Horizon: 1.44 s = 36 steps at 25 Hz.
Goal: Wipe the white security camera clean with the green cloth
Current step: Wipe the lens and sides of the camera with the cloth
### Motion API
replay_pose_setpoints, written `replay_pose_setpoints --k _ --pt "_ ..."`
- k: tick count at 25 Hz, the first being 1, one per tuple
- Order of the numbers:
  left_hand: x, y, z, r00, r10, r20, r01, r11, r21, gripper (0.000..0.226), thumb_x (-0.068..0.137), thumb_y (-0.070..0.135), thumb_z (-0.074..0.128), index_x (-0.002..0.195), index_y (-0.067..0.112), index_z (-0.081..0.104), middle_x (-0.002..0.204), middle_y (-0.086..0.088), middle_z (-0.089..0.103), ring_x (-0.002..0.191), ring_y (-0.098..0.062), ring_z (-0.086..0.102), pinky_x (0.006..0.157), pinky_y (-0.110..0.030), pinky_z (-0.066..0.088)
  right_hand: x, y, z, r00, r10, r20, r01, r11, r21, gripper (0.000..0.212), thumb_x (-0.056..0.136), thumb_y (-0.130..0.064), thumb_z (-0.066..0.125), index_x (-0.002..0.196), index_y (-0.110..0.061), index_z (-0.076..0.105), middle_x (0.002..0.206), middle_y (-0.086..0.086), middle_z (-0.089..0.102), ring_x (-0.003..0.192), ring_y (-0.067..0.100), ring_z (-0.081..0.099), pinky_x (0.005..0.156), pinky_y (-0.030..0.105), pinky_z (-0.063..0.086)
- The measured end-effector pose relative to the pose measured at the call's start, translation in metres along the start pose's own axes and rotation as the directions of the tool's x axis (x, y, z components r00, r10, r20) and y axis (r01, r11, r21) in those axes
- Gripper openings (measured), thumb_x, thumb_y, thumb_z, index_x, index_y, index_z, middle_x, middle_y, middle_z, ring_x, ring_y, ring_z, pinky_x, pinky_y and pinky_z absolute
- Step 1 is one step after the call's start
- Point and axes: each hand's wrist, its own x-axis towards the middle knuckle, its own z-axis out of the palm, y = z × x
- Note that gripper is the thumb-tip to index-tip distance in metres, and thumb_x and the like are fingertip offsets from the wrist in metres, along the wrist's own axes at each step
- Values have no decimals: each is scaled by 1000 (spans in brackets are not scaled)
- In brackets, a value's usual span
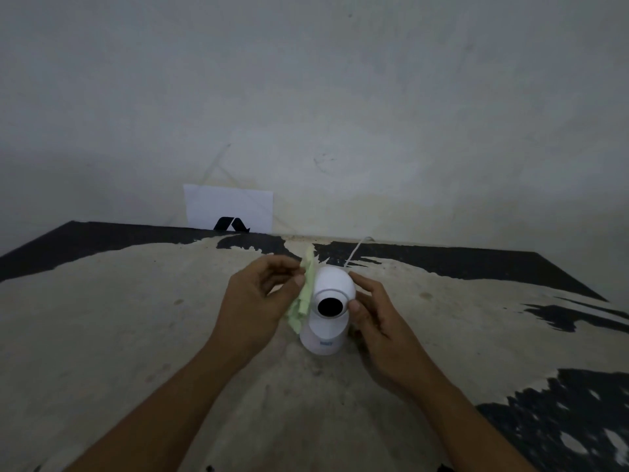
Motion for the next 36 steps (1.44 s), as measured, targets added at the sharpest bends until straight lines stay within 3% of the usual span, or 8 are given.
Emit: replay_pose_setpoints --k 6,11,14,21,24,26,30,36 --pt "15 -8 3 995 65 75 -87 934 347 20 89 15 56 104 21 69 101 7 71 89 0 63 72 -7 51 0 -1 1 1000 2 -7 -3 1000 -16 40 98 -40 41 137 -44 35 138 -14 52 124 6 51 100 45 48" --pt "-12 -18 2 985 -49 165 -5 949 314 34 84 47 50 110 30 66 105 13 69 92 3 62 73 -9 50 -1 -2 1 1000 7 -15 -7 999 -31 40 98 -40 41 138 -44 34 138 -12 52 123 5 52 101 42 48" --pt "-22 -22 -3 989 31 147 -85 924 372 20 88 27 56 103 26 70 104 12 70 93 0 63 80 -25 56 -1 -3 2 1000 10 -20 -11 999 -45 42 97 -42 40 138 -43 33 138 -13 52 123 3 51 101 42 48" --pt "-27 1 11 970 237 59 -238 862 448 36 88 15 55 123 23 57 105 13 66 89 11 58 75 6 39 -2 -5 4 1000 -14 -27 12 998 -57 41 97 -45 39 137 -44 34 135 -13 54 121 5 53 99 44 49" --pt "-33 2 16 986 162 32 -158 869 469 31 91 12 53 74 37 62 45 17 53 52 6 52 52 -4 38 -4 -5 4 1000 -6 -29 4 999 -49 40 97 -44 40 137 -45 34 136 -13 54 122 4 52 100 43 48" --pt "-40 -1 14 995 72 74 -99 875 474 40 92 12 51 55 29 50 41 10 51 49 1 50 49 -9 37 -4 -6 4 1000 -5 -31 3 999 -47 39 98 -43 40 137 -44 34 136 -13 54 123 3 51 101 42 48" --pt "-54 7 7 992 66 107 -110 864 491 28 91 14 51 64 11 59 39 5 36 46 -5 47 47 -12 35 -5 -9 5 998 -27 -55 23 997 -72 41 99 -40 39 139 -39 34 136 -11 55 121 1 52 100 35 48" --pt "-74 30 5 999 14 45 -31 924 382 21 93 27 47 85 24 66 58 7 58 55 -1 52 49 -11 37 -14 -20 5 948 -175 -265 85 944 -319 28 97 -26 53 124 -24 56 120 -10 61 105 1 57 83 15 49"
